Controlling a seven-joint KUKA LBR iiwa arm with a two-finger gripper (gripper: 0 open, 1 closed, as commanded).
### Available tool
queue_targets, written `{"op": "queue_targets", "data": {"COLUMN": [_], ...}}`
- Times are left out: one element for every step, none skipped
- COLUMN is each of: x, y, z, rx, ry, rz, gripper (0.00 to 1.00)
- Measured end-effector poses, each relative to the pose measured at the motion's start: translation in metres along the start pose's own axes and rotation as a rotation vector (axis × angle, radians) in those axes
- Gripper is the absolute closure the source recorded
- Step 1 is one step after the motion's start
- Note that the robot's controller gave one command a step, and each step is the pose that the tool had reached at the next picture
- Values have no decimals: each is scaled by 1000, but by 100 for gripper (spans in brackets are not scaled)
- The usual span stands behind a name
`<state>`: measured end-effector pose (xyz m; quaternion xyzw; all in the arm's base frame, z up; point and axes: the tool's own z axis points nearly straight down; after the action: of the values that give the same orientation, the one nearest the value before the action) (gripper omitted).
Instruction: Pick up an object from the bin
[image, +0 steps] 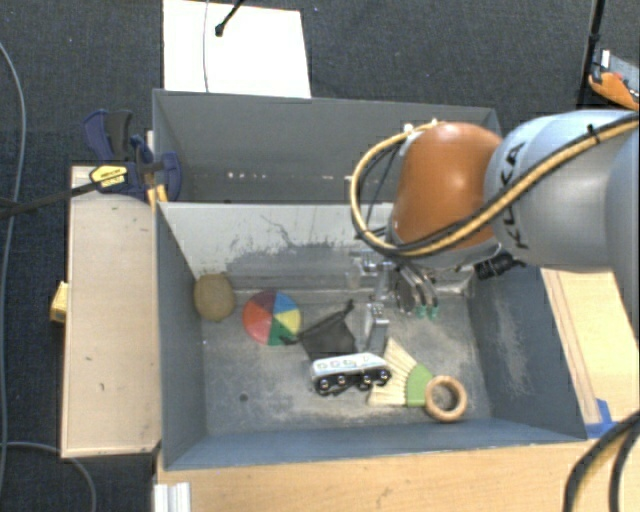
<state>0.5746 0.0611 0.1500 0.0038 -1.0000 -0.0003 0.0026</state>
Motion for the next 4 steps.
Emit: {"op": "queue_targets", "data": {"x": [-2, 28, 56, 65], "y": [0, -6, -4, -7], "z": [-5, 38, 71, 80], "rx": [0, -1, 0, 0], "ry": [-8, -13, -5, -14], "rz": [1, 3, -119, -333], "gripper": [0, 0, 0, 100]}}
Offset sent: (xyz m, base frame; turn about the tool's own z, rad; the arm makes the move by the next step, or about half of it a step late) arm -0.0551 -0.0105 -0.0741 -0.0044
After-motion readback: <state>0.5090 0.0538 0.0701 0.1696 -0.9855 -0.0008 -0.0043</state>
